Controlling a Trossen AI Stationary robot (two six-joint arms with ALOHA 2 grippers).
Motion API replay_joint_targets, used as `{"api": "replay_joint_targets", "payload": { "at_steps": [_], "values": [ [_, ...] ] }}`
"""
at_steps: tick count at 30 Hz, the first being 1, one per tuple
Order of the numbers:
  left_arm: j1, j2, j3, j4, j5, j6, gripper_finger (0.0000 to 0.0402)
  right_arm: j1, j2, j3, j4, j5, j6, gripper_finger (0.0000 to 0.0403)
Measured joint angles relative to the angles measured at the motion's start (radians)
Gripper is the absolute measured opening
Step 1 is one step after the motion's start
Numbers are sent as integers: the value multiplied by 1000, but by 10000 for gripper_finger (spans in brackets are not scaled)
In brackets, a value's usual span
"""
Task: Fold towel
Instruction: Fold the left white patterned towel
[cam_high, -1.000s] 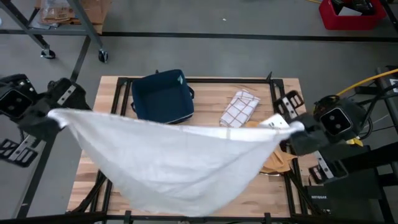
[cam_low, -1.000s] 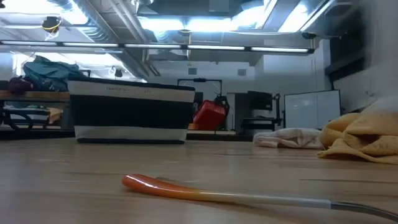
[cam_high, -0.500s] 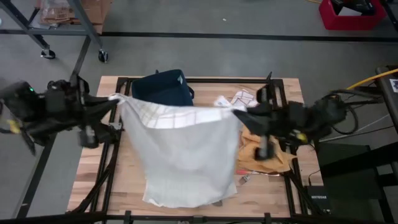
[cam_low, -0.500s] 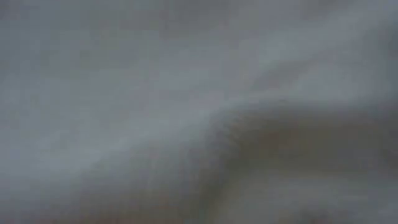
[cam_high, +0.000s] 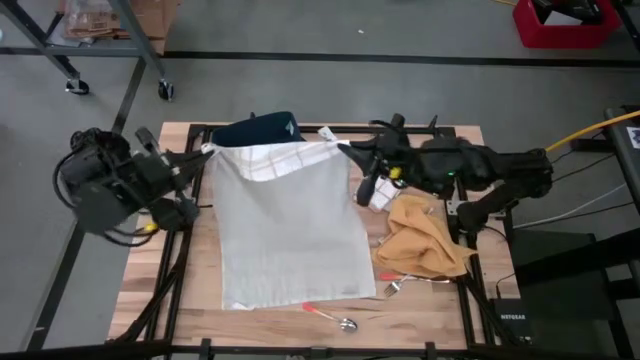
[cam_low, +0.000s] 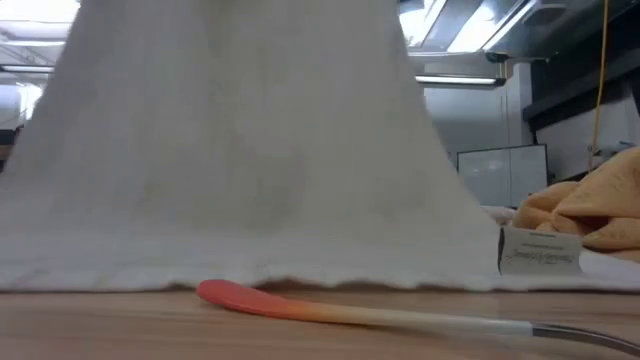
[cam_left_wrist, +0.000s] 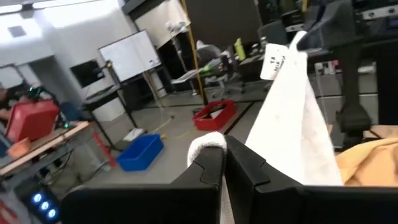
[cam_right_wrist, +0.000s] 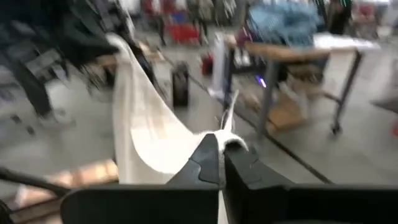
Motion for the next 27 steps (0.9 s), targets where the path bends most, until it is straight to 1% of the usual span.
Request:
{"api": "replay_joint_targets", "payload": {
  "at_steps": [2,4,6,8,14,17,19,22,27],
  "values": [
    [12,0,0,-169,1,-177,0,-24,0,0,-81,0,20,1],
    [21,0,0,-305,29,-324,0,-42,0,0,-153,-1,39,1],
    [26,-1,0,-394,99,-450,0,-54,0,0,-213,-24,73,1],
    [29,-1,0,-434,204,-526,0,-54,0,0,-258,-91,111,1],
    [29,9,0,-412,566,-581,0,-34,0,0,-364,-381,181,1],
    [29,26,0,-389,734,-605,0,-8,0,0,-436,-489,231,1],
    [28,46,0,-387,840,-626,0,21,4,0,-490,-533,280,1],
    [23,80,0,-387,988,-667,0,71,16,0,-565,-572,353,1],
    [-9,151,-1,-387,1172,-750,0,167,54,0,-635,-585,458,1]
  ]
}}
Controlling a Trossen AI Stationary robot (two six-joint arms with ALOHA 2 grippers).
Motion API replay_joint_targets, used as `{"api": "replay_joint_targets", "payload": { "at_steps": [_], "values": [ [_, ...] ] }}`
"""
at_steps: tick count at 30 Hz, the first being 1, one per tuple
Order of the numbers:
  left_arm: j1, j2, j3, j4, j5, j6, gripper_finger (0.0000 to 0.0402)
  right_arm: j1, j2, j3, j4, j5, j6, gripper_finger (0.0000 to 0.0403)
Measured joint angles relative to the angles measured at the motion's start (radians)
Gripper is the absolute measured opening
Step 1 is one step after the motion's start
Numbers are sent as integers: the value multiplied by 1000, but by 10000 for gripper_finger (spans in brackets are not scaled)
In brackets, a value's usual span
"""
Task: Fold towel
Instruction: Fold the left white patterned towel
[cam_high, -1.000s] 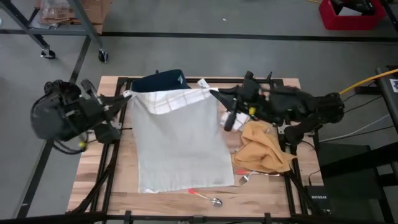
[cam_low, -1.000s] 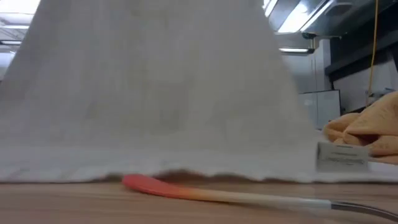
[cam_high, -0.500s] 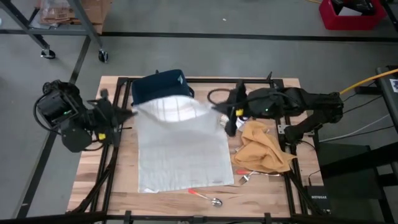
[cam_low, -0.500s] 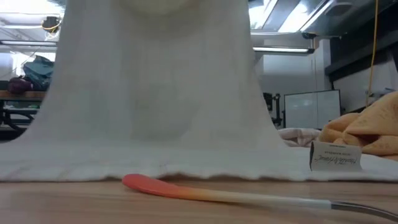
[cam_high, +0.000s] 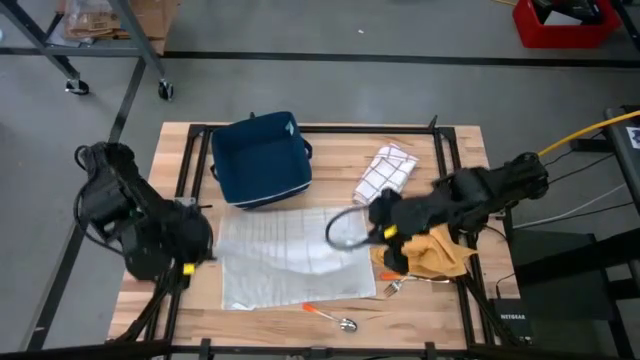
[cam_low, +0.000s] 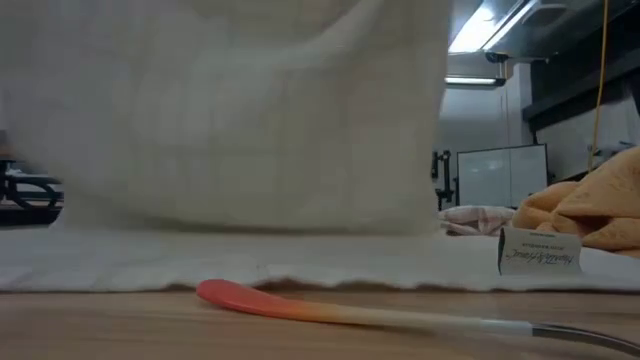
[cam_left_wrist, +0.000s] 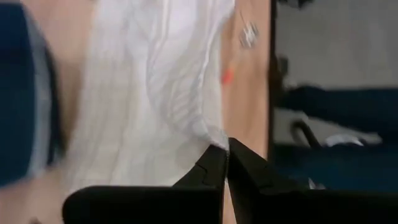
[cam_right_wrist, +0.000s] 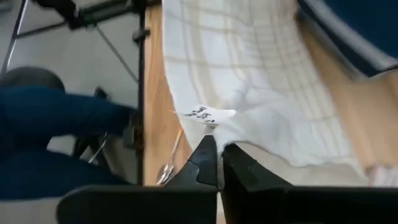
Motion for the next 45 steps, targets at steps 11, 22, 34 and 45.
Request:
{"api": "replay_joint_targets", "payload": {
  "at_steps": [11,22,34,45],
  "values": [
    [-127,178,0,128,123,-158,0,220,158,0,25,-10,229,1],
    [-239,325,0,359,127,-236,0,427,301,0,273,-30,446,1],
    [-258,419,0,152,89,-366,0,448,382,0,115,99,453,1],
    [-253,408,-70,-101,-70,-561,0,294,381,-31,-255,201,414,1]
  ]
}}
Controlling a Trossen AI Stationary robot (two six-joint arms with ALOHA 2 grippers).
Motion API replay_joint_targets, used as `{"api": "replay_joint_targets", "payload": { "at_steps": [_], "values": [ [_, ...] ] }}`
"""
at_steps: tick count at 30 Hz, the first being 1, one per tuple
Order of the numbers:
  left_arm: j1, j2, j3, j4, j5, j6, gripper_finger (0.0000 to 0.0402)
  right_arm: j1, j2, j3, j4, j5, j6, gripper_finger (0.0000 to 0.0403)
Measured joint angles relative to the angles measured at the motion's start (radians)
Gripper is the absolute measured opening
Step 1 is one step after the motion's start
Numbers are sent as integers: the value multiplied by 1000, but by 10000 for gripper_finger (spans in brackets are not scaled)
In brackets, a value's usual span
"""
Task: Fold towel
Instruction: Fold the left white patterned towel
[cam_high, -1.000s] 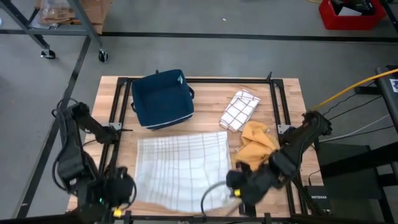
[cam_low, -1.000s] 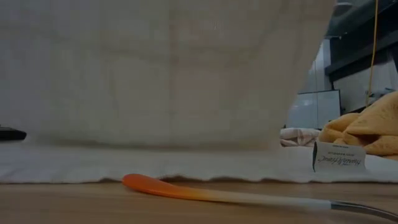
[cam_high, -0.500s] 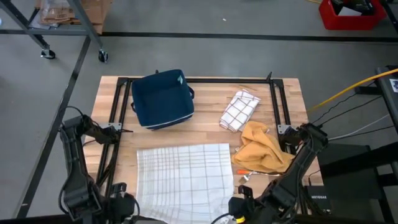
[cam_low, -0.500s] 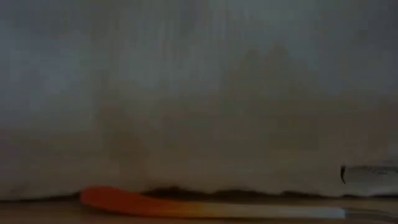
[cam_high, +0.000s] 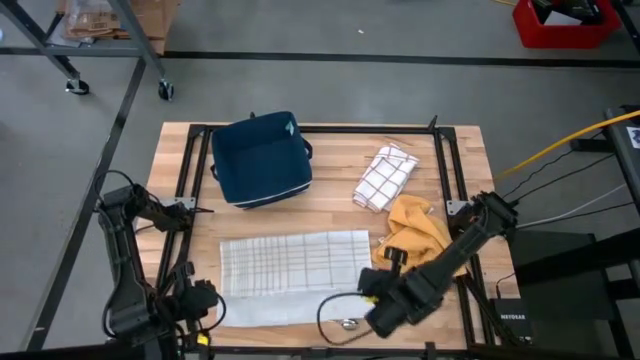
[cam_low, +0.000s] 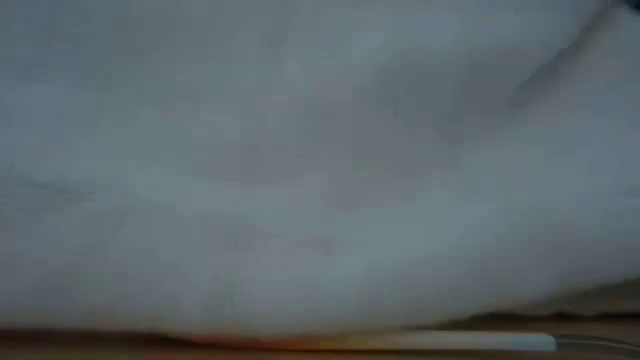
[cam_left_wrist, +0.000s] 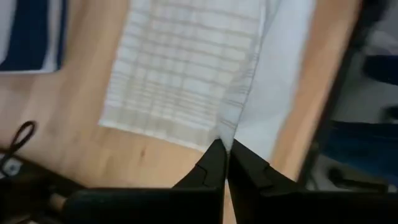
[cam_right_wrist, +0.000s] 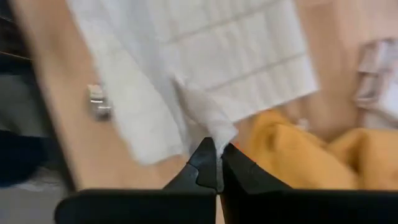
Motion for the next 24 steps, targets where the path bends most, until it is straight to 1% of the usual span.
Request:
{"api": "replay_joint_targets", "payload": {
  "at_steps": [4,8,14,17,24],
  "values": [
    [12,-2,-106,-1,-2,-58,0,-67,0,-57,4,-6,-79,1],
    [27,-2,-224,-3,-3,-136,0,-127,0,-112,6,26,-125,1],
    [42,-2,-383,1,8,-205,0,-203,0,-193,49,32,-203,1],
    [47,-2,-442,10,9,-229,0,-231,0,-231,102,29,-238,1],
    [69,-2,-539,52,11,-228,0,-273,0,-321,207,9,-282,1]
  ]
}}
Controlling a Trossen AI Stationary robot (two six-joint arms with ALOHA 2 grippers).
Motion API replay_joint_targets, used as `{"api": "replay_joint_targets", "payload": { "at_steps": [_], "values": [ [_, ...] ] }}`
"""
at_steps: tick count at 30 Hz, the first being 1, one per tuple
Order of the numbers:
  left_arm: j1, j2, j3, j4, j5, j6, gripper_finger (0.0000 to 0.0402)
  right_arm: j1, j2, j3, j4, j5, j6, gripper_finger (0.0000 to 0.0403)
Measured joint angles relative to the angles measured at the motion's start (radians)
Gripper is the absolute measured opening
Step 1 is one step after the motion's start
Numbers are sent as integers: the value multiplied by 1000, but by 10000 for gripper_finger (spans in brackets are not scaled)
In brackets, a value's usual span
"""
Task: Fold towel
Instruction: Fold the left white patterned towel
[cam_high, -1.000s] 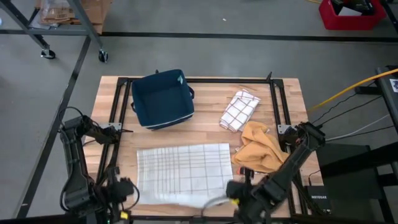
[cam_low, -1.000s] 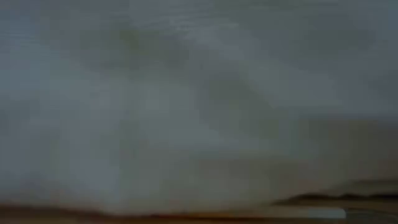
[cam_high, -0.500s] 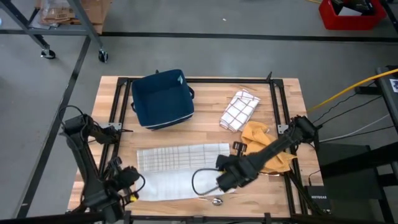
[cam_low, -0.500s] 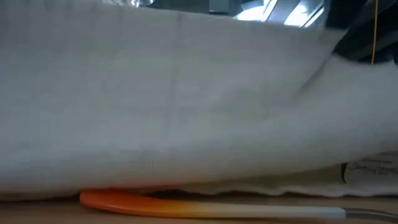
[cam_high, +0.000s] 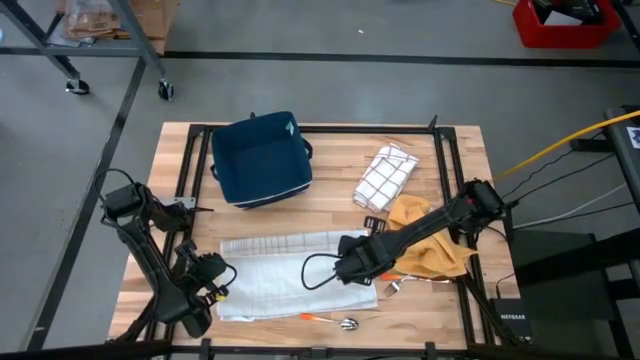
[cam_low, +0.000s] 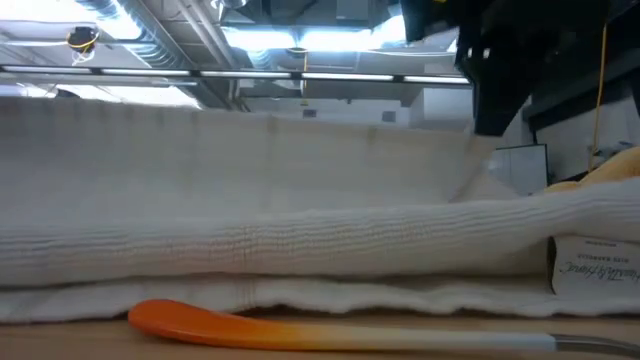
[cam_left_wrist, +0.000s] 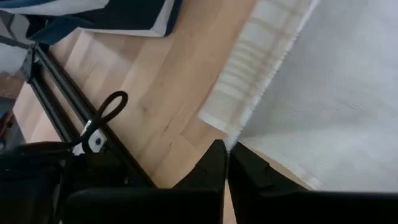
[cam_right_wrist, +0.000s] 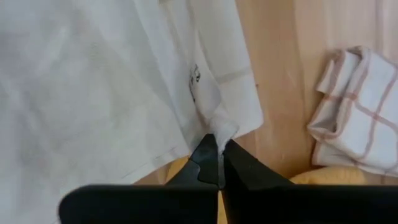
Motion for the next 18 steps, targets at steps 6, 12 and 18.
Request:
{"api": "replay_joint_targets", "payload": {
  "at_steps": [6,12,18],
  "values": [
    [19,0,-79,26,-6,-2,16,-13,0,-39,15,15,-3,25],
    [49,0,-170,78,8,-48,58,-10,1,-81,23,156,-37,45],
    [79,0,-254,123,7,-171,107,-20,0,-140,27,203,-34,78]
  ]
}}
